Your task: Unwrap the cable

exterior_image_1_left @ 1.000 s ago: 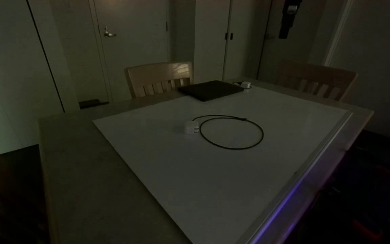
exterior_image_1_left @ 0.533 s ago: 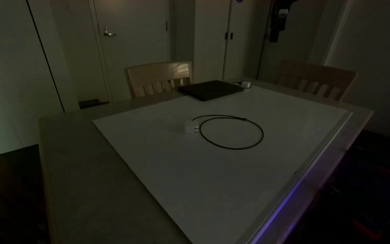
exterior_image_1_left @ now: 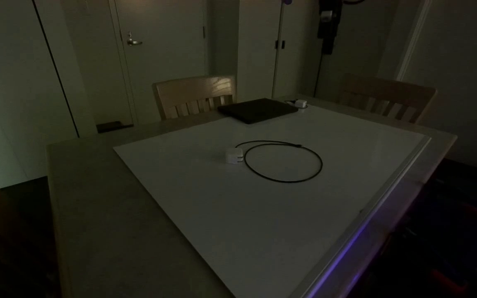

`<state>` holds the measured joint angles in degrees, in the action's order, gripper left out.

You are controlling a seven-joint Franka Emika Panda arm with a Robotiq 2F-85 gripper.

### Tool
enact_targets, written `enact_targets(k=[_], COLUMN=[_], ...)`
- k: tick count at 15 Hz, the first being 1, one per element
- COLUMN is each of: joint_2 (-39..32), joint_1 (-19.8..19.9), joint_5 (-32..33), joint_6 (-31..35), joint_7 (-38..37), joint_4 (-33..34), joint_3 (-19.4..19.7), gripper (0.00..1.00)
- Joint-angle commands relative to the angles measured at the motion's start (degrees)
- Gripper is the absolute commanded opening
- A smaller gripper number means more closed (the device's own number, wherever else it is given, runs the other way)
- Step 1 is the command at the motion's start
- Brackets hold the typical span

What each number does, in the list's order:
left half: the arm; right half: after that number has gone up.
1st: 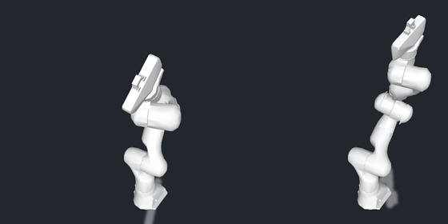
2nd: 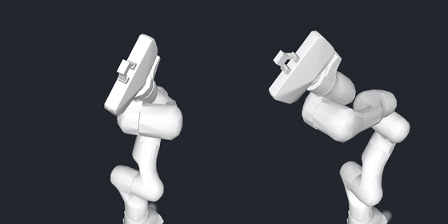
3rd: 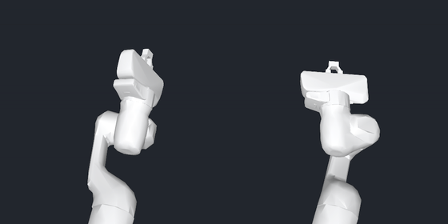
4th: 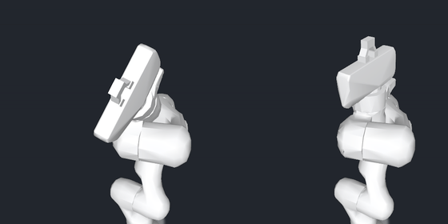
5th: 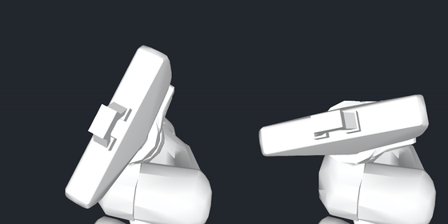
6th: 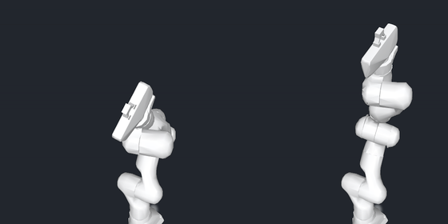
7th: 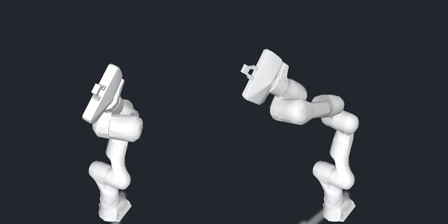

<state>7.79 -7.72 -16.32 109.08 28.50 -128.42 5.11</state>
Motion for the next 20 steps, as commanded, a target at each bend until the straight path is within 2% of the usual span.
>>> enact_targets(k=[1,5,7,9,11,12,16,20], joint_2=[-9.47,-19.69,-24.92,-28.32,-31.94,-28.34,-31.67,-32.01], joint_1=[-0.56,-1.71,-2.36,-2.81,-2.76,-2.31,-2.33,-3.57], joint_5=[-5.29,-2.80,-0.25,2.32,5.20,3.55,4.68,4.86], joint_6=[3.37,12.35,16.50,16.67,15.33,16.76,16.75,19.17], joint_7=[-10.58,-27.27,-34.10,-38.87,-40.66,-39.14,-39.96,-50.51], joint_4=[5.99,12.82,16.17,19.31,22.51,18.36,21.26,20.20], joint_3=[-5.46,-10.52,-11.17,-10.94,-10.35,-11.43,-10.94,-9.52], gripper=[1.00,1.00,1.00,1.00,1.00,1.00,1.00,1.00])
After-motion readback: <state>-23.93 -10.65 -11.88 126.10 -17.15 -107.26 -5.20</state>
